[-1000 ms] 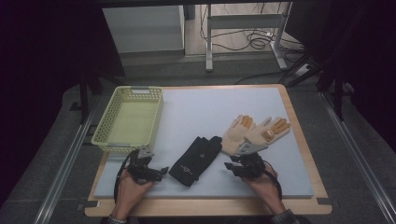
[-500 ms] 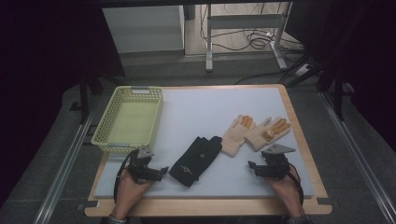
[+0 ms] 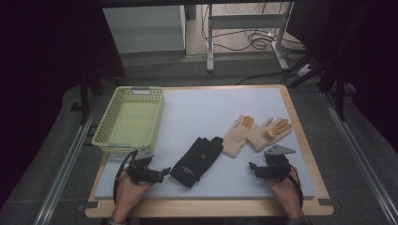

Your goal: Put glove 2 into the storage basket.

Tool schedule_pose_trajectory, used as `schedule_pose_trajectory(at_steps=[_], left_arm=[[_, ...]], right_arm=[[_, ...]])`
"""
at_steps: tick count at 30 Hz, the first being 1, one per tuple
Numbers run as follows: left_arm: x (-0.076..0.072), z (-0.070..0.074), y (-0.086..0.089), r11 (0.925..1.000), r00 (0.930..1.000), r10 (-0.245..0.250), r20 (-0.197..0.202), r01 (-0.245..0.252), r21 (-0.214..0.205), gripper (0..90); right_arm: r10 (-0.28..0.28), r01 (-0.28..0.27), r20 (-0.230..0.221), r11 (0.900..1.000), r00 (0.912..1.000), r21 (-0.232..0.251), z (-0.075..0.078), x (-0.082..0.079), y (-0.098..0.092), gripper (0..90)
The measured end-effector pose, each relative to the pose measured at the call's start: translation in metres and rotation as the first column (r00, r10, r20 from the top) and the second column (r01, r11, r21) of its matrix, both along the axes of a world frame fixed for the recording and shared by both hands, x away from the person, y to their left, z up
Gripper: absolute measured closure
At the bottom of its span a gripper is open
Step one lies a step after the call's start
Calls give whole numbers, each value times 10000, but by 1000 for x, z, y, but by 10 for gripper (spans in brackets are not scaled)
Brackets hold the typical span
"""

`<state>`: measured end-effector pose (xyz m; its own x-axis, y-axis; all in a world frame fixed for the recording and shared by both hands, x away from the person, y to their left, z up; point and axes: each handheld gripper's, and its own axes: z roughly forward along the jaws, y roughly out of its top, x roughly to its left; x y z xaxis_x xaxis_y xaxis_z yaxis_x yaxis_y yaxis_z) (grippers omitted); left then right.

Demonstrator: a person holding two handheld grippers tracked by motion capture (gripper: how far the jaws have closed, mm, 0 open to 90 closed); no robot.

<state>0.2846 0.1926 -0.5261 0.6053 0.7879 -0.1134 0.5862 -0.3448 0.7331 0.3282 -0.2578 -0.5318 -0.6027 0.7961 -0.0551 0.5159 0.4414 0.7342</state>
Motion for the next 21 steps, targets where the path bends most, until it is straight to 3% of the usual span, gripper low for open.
schedule_pose_trajectory(at_steps=[3, 5, 7, 12, 13, 14, 18, 21], left_arm=[[0, 11, -12, 9987, 9993, -372, -8, 371, -361, 20], [2, 16, -19, 9978, 9986, -534, -16, 533, -406, 4], [7, 25, -38, 9946, 9951, -979, -161, 973, -362, 0], [20, 22, -74, 9880, 9870, -1528, -500, 1536, 142, 0], [20, 22, -74, 9880, 9870, -1528, -500, 1536, 142, 0], [24, 17, -87, 9862, 9860, -1549, -617, 1580, 486, 0], [28, 8, -105, 9861, 9873, -1454, -634, 1499, 723, 0], [30, 2, -113, 9818, 9931, -1090, -430, 1143, 1517, 0]], right_arm=[[-11, 11, -3, 10000, 10000, -1, 0, 0, 0, 210], [-11, 11, -3, 10000, 10000, -1, 0, 0, 0, 210], [-13, 13, -5, 10000, 10000, 1, 0, 0, 0, 210], [-11, 11, -2, 10000, 10000, 4, 0, 0, 0, 210], [-13, 13, -1, 10000, 10000, 3, 0, 0, 0, 209], [-11, 11, -3, 10000, 10000, 5, 0, 0, 0, 209], [-2, 2, 4, 10000, 10000, 6, 0, 0, 0, 209], [-7, 7, 2, 10000, 10000, 11, 0, 0, 0, 209]])
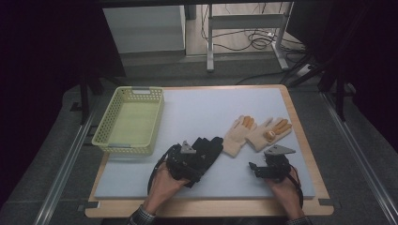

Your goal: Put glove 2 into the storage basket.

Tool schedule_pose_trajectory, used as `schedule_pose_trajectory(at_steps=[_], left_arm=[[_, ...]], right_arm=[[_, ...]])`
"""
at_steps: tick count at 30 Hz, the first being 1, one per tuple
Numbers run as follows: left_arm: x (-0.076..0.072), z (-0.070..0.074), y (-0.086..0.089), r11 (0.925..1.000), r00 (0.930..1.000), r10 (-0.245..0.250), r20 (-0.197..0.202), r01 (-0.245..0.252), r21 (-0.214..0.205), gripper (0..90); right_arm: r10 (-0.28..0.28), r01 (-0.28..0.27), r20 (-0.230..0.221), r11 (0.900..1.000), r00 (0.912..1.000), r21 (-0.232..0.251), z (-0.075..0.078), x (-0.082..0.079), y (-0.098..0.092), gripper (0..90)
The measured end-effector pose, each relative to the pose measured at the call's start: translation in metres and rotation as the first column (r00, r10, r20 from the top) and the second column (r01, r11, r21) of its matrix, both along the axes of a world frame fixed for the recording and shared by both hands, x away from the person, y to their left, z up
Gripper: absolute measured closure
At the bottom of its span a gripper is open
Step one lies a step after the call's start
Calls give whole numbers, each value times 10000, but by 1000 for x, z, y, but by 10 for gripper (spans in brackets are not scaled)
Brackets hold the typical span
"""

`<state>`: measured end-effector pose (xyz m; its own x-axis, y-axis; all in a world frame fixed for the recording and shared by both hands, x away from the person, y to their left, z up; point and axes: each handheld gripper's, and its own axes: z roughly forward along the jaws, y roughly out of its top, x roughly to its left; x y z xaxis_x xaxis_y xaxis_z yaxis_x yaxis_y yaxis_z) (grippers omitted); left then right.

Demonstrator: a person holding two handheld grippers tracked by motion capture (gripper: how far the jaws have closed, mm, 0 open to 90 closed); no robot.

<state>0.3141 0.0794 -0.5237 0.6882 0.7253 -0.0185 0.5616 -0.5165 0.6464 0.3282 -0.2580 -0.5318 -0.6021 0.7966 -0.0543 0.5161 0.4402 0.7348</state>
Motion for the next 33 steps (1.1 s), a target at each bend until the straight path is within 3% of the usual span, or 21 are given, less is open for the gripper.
schedule_pose_trajectory(at_steps=[4, 5, 8, 9, 13, 18, 22, 26, 29, 33], left_arm=[[7, -9, 1, 9996, 9993, 166, -338, -158, 229, 0], [10, -13, 4, 9997, 9969, 91, -779, -107, -203, 0], [6, -13, 1, 9998, 9971, -79, -756, 67, -172, 0], [0, -13, -6, 9991, 9987, -182, -480, 201, 384, 0], [0, -11, -6, 9989, 9983, -199, -553, 223, 423, 16], [2, -4, 5, 9991, 9988, -148, -463, 166, 389, 319], [1, 0, 6, 9979, 9994, -161, -300, 179, 627, 536], [0, 1, 6, 9970, 9994, -242, -245, 260, 731, 625], [5, 6, 13, 9987, 9982, -302, -515, 322, 383, 636], [10, 19, 22, 9996, 9992, -98, -381, 109, 271, 634]], right_arm=[[2, -2, -8, 10000, 10000, 10, 0, 0, 0, 209], [0, 0, -10, 10000, 10000, 15, 0, 0, 0, 209], [-4, 4, -5, 10000, 10000, 26, 0, 0, 0, 209], [-7, 7, -12, 10000, 10000, 5, 0, 0, 0, 209], [4, -4, 1, 10000, 10000, 20, 0, 0, 0, 208], [2, -2, 11, 10000, 10000, 10, 0, 0, 0, 208], [3, -3, 13, 10000, 10000, 6, 0, 0, 0, 208], [3, -3, 18, 10000, 10000, 1, 0, 0, 0, 208], [4, -4, 14, 10000, 10000, 7, 0, 0, 0, 208], [5, -5, 15, 10000, 10000, 8, 0, 0, 0, 208]])
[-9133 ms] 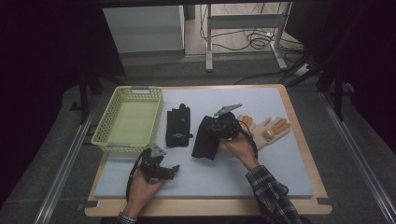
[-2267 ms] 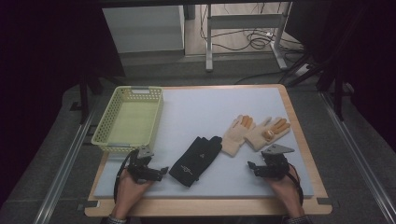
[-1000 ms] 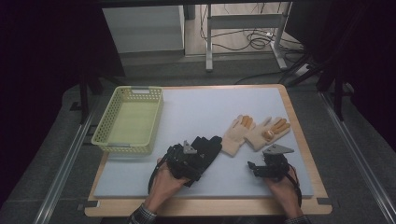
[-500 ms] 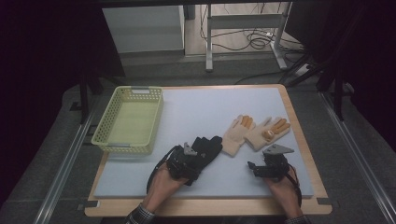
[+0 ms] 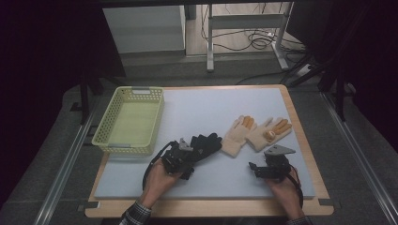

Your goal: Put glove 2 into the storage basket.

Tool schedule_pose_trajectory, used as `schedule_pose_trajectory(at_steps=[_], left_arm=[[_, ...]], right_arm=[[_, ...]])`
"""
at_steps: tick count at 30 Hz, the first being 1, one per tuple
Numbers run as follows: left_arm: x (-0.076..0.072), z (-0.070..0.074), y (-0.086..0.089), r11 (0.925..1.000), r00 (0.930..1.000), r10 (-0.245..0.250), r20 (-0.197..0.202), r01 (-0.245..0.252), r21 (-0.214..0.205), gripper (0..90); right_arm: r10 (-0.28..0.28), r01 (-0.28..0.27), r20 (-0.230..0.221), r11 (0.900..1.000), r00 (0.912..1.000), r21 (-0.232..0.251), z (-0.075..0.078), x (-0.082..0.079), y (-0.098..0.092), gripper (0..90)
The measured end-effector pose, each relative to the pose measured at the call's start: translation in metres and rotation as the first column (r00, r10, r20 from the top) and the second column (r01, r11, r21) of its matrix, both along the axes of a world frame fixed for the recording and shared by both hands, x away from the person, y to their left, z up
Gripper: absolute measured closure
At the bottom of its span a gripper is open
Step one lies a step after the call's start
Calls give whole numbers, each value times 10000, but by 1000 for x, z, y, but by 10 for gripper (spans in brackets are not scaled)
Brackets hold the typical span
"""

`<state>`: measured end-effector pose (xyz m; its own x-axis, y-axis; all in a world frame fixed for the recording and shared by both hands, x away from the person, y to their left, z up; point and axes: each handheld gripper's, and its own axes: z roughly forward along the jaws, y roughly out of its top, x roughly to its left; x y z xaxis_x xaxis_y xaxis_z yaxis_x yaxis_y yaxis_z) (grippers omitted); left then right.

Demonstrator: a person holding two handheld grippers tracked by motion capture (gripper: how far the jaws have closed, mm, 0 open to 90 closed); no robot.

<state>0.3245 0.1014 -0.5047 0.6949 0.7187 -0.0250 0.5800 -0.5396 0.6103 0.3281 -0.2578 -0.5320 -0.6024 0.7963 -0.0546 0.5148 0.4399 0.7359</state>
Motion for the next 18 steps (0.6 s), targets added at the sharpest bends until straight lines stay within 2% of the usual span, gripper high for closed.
schedule_pose_trajectory(at_steps=[1, 3, 5, 6, 8, 9, 10, 11, 13, 14, 18], left_arm=[[0, 0, 0, 10000, 10000, 0, 0, 0, 0, 632], [5, 15, 8, 9998, 9997, 146, 180, -143, -149, 630], [7, 19, 10, 9996, 9996, 217, 206, -213, -185, 626], [12, 30, 16, 9991, 9990, 363, 254, -357, -225, 625], [18, 38, 21, 9984, 9982, 525, 288, -518, -220, 623], [18, 38, 21, 9984, 9982, 525, 288, -518, -220, 622], [24, 46, 28, 9974, 9969, 712, 344, -707, -142, 621], [24, 46, 28, 9974, 9969, 712, 344, -707, -142, 621], [29, 54, 35, 9958, 9950, 915, 408, -914, -52, 620], [34, 61, 43, 9935, 9923, 1132, 507, -1134, 14, 618], [45, 75, 64, 9864, 9845, 1633, 642, -1640, 50, 614]], right_arm=[[0, 0, 0, 10000, 10000, 0, 0, 0, 0, 208], [0, 0, -2, 10000, 10000, 2, 0, 0, 0, 208], [-4, 4, -4, 10000, 10000, 3, 0, 0, 0, 208], [-4, 4, -5, 10000, 10000, 3, 0, 0, 0, 208], [-5, 5, -4, 10000, 10000, 4, 0, 0, 0, 208], [-5, 5, -4, 10000, 10000, 4, 0, 0, 0, 208], [10, -10, -2, 10000, 10000, -7, 0, 0, 0, 208], [10, -10, -2, 10000, 10000, -7, 0, 0, 0, 208], [-1, 1, 8, 10000, 10000, -1, 0, 0, 0, 208], [-14, 14, -9, 10000, 10000, 7, 0, 0, 0, 208], [-8, 8, 0, 10000, 10000, 2, 0, 0, 0, 208]])
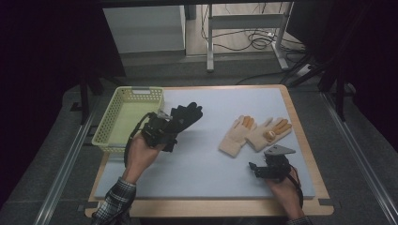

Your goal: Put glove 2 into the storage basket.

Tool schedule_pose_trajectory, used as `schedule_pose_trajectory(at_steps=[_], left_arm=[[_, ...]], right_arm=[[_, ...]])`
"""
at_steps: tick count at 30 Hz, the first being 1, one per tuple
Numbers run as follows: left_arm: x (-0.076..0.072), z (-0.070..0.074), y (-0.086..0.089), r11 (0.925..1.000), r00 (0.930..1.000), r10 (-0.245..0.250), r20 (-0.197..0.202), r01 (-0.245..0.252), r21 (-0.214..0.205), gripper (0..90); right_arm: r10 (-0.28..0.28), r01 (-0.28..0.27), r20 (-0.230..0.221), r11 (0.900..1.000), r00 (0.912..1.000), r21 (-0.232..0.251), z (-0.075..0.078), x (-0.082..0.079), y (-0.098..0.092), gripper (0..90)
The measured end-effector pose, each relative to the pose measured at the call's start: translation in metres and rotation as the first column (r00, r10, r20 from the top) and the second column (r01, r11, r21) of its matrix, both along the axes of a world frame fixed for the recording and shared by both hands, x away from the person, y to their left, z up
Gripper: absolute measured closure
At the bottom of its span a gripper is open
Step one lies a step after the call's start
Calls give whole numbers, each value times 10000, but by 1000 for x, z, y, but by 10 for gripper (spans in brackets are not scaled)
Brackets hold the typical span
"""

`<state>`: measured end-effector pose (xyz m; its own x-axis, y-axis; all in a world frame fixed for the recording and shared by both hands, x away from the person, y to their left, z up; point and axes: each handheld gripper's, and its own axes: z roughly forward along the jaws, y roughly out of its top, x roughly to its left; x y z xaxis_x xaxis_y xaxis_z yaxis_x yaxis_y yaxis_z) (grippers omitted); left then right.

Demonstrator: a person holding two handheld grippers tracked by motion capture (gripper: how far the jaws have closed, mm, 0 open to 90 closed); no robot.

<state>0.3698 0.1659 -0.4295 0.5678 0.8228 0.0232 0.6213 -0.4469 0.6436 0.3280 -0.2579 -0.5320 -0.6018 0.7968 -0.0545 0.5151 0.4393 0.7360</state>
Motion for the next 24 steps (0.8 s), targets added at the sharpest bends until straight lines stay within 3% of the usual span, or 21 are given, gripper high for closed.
schedule_pose_trajectory(at_steps=[1, 4, 5, 6, 7, 8, 9, 12, 13, 14, 16, 17, 18, 19, 20, 22, 23, 24], left_arm=[[0, 0, 0, 10000, 10000, 0, 0, 0, 0, 613], [10, 9, 23, 9980, 9979, 640, 96, -640, -14, 609], [10, 9, 23, 9980, 9979, 640, 96, -640, -14, 608], [16, 12, 37, 9948, 9948, 1015, 106, -1014, -18, 607], [16, 12, 37, 9948, 9948, 1015, 106, -1014, -18, 605], [22, 13, 50, 9908, 9908, 1355, 56, -1356, 31, 604], [22, 13, 50, 9908, 9908, 1355, 56, -1356, 31, 604], [34, 11, 75, 9780, 9780, 2080, -141, -2078, 164, 601], [34, 11, 75, 9780, 9780, 2080, -141, -2078, 164, 600], [40, 9, 87, 9693, 9692, 2450, -250, -2444, 267, 600], [45, 5, 97, 9601, 9594, 2789, -414, -2777, 327, 599], [45, 5, 97, 9601, 9594, 2789, -414, -2777, 327, 598], [51, 2, 107, 9504, 9491, 3098, -578, -3073, 485, 597], [51, 2, 107, 9504, 9491, 3098, -578, -3073, 485, 597], [57, -2, 115, 9396, 9373, 3401, -762, -3353, 689, 596], [62, -6, 123, 9278, 9251, 3684, -916, -3597, 985, 595], [62, -6, 123, 9278, 9251, 3684, -916, -3597, 985, 595], [66, -12, 131, 9180, 9143, 3902, -1081, -3774, 1216, 594]], right_arm=[[0, 0, 0, 10000, 10000, 0, 0, 0, 0, 208], [-6, 6, 16, 10000, 10000, 14, 0, 0, 0, 208], [-6, 6, 16, 10000, 10000, 14, 0, 0, 0, 208], [-7, 7, 6, 10000, 10000, 20, 0, 0, 0, 208], [-7, 7, 6, 10000, 10000, 20, 0, 0, 0, 208], [-7, 7, 7, 10000, 10000, 20, 0, 0, 0, 208], [-7, 7, 7, 10000, 10000, 20, 0, 0, 0, 208], [-8, 8, 7, 10000, 10000, 20, 0, 0, 0, 207], [-9, 9, 3, 10000, 10000, 21, 0, 0, 0, 207], [-8, 8, 2, 10000, 10000, 24, 0, 0, 0, 207], [-8, 8, 5, 10000, 10000, 19, 0, 0, 0, 208], [-8, 8, 5, 10000, 10000, 19, 0, 0, 0, 208], [-8, 8, 7, 10000, 10000, 18, 0, 0, 0, 207], [-8, 8, 7, 10000, 10000, 18, 0, 0, 0, 207], [-7, 7, 7, 10000, 10000, 22, 0, 0, 0, 208], [-6, 6, 9, 10000, 10000, 21, 0, 0, 0, 207], [-8, 8, 6, 10000, 10000, 25, 0, 0, 0, 207], [-7, 7, 5, 10000, 10000, 25, 0, 0, 0, 207]])
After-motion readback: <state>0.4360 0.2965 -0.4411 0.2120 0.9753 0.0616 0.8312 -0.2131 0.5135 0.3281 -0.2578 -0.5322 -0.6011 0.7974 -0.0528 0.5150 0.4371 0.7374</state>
